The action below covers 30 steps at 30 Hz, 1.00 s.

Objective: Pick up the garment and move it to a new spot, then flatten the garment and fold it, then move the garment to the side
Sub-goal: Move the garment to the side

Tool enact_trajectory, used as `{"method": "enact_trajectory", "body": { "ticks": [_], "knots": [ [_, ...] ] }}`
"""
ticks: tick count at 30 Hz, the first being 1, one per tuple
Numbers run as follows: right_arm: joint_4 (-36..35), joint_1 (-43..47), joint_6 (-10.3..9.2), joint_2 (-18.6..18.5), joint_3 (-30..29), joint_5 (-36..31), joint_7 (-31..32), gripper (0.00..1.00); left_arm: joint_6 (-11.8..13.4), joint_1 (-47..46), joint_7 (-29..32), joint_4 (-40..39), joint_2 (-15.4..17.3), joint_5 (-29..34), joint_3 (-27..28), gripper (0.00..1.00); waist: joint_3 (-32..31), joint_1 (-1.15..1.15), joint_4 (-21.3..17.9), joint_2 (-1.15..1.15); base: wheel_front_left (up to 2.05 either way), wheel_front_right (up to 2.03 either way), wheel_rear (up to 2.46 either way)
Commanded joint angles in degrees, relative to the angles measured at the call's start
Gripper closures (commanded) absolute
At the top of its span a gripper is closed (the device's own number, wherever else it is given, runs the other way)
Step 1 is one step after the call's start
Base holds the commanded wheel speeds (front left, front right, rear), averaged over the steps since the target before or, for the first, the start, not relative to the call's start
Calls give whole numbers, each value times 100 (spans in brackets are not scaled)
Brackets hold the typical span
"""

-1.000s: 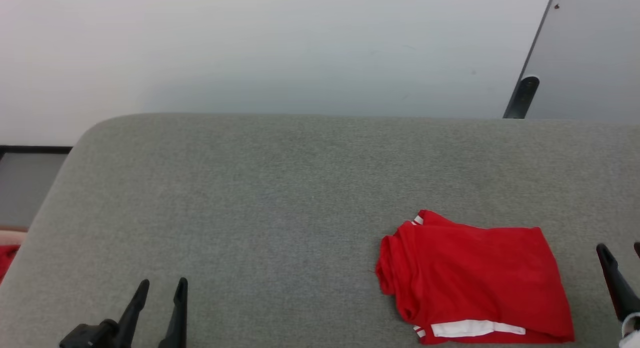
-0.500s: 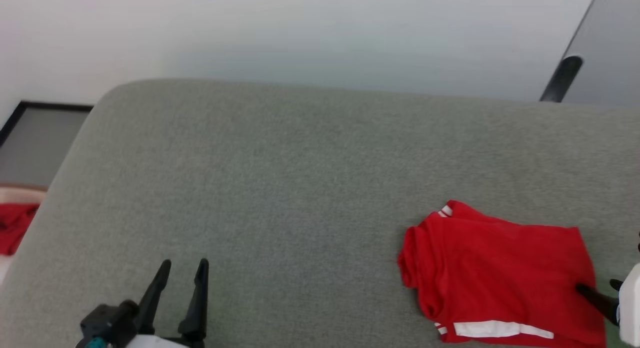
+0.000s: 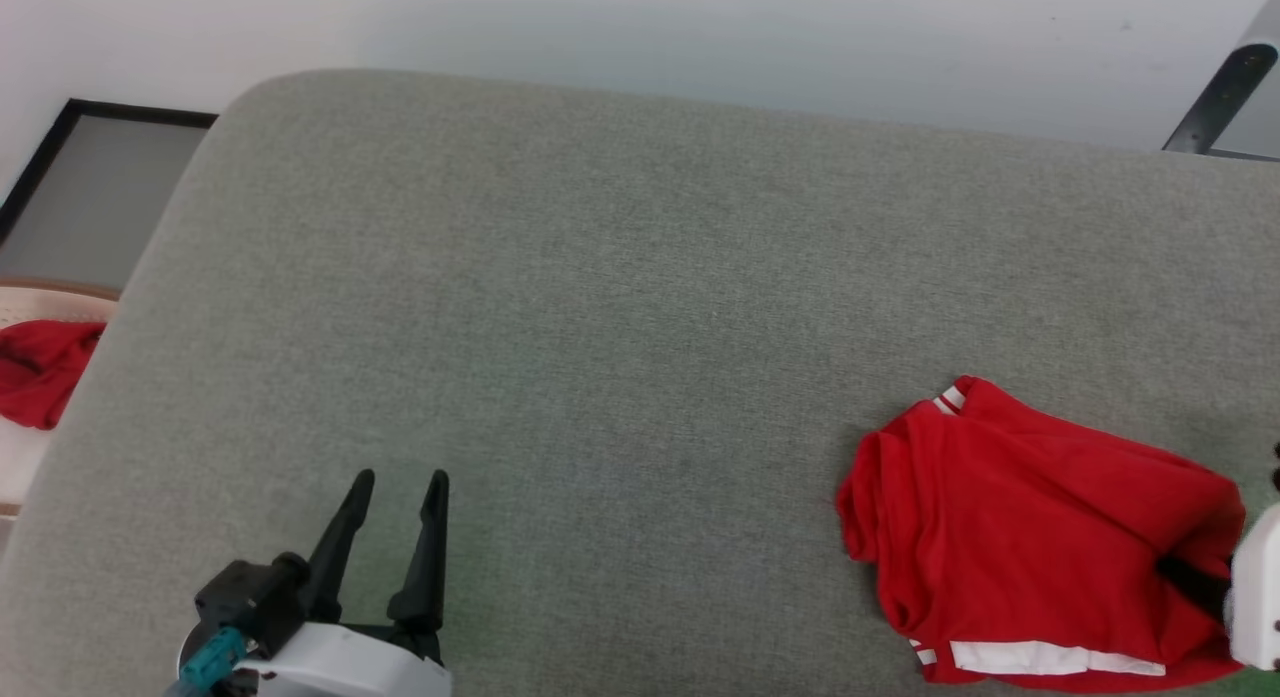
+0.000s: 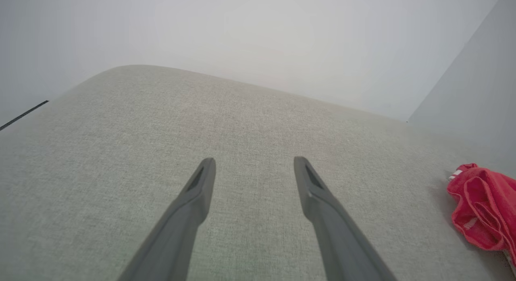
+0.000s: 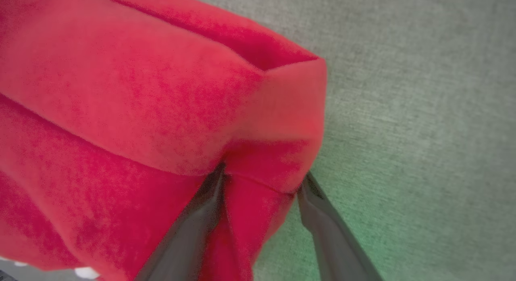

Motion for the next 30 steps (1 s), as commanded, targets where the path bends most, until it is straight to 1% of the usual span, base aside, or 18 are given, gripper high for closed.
{"method": "enact_trajectory", "body": {
  "ticks": [1, 5, 10, 16, 22, 26, 30],
  "knots": [
    [122, 68, 1, 217, 209, 36, -36, 100, -55, -92, -31, 41, -14, 32, -12, 0, 0, 0, -58, 0, 0, 0, 0],
    [185, -52, -10, 82, 48, 43, -364, 100, -86, -180, -58, 93, -30, 61, -45, 0, -4, 0, -267, 0, 0, 0, 0],
    [241, -209, -5, -207, -218, 48, -694, 100, -108, -258, -74, 115, -12, 83, -63, 0, 75, 0, -635, 0, 0, 0, 0],
    [452, -384, -3, -638, -731, 36, -1108, 100, -130, -410, -62, 56, 51, 129, -100, 0, 321, 0, -1121, 0, 0, 0, 0],
    [730, -782, -2, -917, -1093, 7, -1464, 100, -129, -642, 15, -37, 163, 171, -127, 0, 591, 0, -1482, 0, 0, 0, 0],
    [967, -1160, -2, -1015, -1036, -145, -1685, 100, -99, -774, 91, -177, 303, 202, -73, 0, 784, 0, -1630, 0, 0, 0, 0],
    [1274, -1578, -2, -961, -852, -344, -1959, 100, -70, -883, 198, -369, 440, 225, -25, 0, 963, 0, -1697, 0, 0, 0, 0]
  ]
}}
